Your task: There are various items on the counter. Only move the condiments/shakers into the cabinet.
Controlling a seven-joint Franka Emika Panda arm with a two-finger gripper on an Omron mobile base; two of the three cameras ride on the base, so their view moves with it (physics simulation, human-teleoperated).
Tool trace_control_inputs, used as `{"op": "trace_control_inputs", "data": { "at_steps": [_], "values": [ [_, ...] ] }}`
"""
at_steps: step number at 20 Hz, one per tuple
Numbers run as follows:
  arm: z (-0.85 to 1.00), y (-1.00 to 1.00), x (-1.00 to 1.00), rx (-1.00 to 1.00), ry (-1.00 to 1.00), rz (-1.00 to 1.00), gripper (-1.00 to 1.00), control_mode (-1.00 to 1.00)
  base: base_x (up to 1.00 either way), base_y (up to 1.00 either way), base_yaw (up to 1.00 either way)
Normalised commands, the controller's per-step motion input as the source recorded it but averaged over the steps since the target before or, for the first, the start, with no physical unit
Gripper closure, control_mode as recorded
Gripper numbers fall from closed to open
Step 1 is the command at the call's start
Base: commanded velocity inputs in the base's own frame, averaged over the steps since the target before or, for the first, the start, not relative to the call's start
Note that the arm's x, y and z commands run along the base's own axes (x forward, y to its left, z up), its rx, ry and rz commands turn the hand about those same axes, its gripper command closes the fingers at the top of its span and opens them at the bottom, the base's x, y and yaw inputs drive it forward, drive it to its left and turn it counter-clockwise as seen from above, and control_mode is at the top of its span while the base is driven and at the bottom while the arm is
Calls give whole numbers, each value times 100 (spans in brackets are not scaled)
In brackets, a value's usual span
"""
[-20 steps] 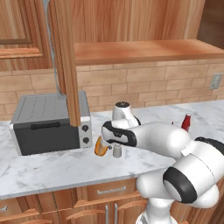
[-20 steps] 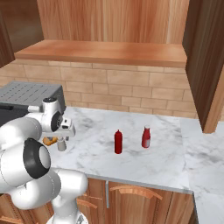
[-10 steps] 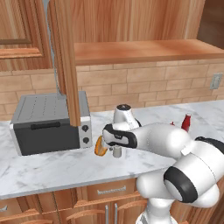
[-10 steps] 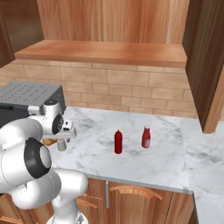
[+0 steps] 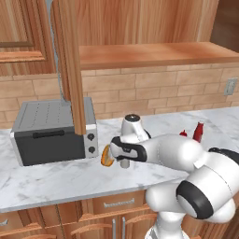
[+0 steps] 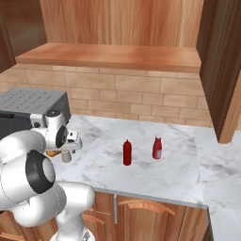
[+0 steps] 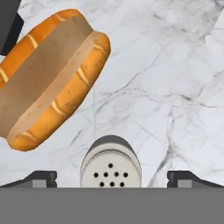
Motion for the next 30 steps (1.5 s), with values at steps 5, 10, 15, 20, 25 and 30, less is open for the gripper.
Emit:
{"op": "trace_control_inputs", "data": {
  "at_steps": [5, 10, 15, 20, 25, 30],
  "values": [
    [-6, 0, 0, 11, -9, 0, 100, -100, 0, 0, 0],
    [0, 0, 0, 4, -1, 0, 100, -100, 0, 0, 0],
    [7, 0, -3, 0, -3, 0, 100, -100, 0, 0, 0],
    [87, 0, -42, 0, -21, 0, 100, -100, 0, 0, 0],
    [100, 0, -67, 0, -21, 0, 100, -100, 0, 0, 0],
    [100, 0, -60, 0, -19, -2, 100, -100, 0, 0, 0]
  ]
}}
